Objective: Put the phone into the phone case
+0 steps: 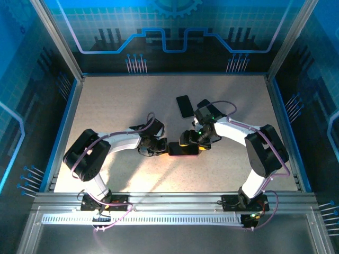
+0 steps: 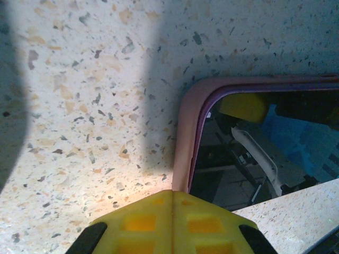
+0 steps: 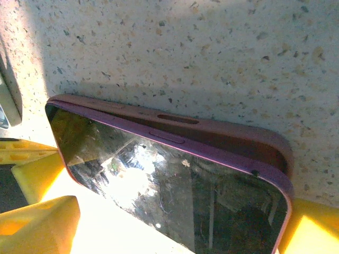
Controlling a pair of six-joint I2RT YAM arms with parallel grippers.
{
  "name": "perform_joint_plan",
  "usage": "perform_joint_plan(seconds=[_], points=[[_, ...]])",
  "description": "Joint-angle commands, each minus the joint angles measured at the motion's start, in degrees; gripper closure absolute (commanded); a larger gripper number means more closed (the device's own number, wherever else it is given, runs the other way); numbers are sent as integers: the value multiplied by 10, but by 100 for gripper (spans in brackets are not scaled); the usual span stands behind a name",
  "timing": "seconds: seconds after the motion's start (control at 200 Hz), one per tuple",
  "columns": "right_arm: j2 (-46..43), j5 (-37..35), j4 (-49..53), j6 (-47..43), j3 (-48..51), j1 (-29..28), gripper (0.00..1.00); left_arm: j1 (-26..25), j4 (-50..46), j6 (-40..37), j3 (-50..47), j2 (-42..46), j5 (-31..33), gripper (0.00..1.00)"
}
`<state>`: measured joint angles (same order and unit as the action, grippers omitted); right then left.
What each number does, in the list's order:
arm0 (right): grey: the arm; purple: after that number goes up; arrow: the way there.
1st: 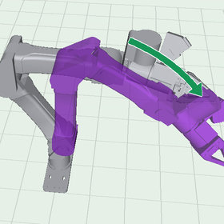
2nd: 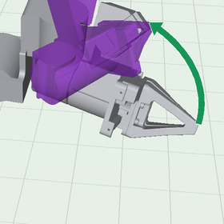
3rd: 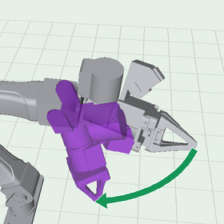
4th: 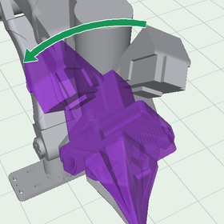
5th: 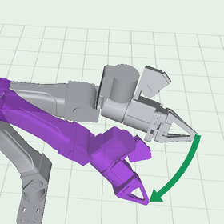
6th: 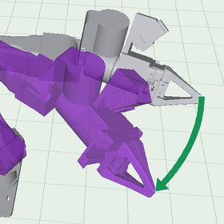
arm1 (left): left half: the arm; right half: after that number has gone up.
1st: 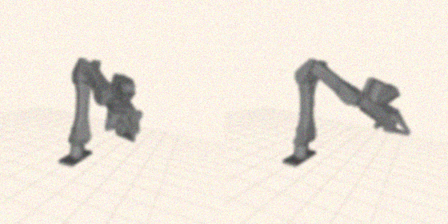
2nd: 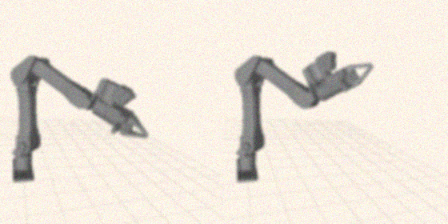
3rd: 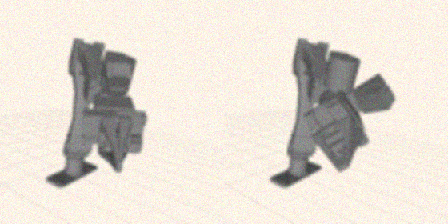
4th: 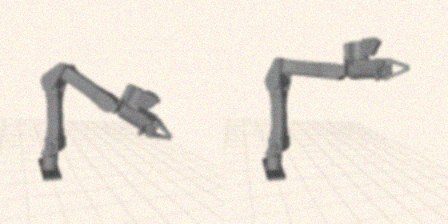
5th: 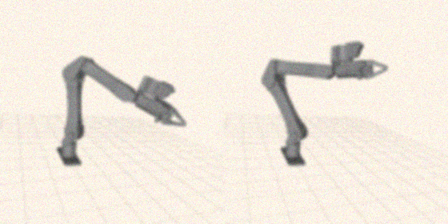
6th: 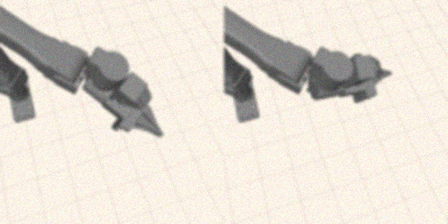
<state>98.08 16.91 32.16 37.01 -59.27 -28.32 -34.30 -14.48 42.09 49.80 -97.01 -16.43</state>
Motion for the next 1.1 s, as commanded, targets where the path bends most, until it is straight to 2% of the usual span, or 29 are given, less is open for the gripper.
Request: perform_joint_plan(seconds=[0.0, 0.62, 0.75, 0.881, 1.041, 1.096], points=[[1, -1, 18, -4, -10, 11, 8, -5, -4, 4, 19, 6, -13, 93], [-63, 5, 9, -7, 22, 33, 8, -6, -33, 0, 36, 29, 10, 93], [-95, 8, -11, -8, 51, 35, 19, -5, -32, 2, 47, 23, 12, 93], [-129, 2, -31, -7, 85, 37, 22, -5, -30, 4, 67, 6, 12, 93], [-163, 3, -49, -5, 135, 48, 37, -6, -29, 8, 77, -11, 13, 93], [-167, 6, -56, -5, 147, 53, 40, -7, -29, 10, 78, -15, 11, 93]])
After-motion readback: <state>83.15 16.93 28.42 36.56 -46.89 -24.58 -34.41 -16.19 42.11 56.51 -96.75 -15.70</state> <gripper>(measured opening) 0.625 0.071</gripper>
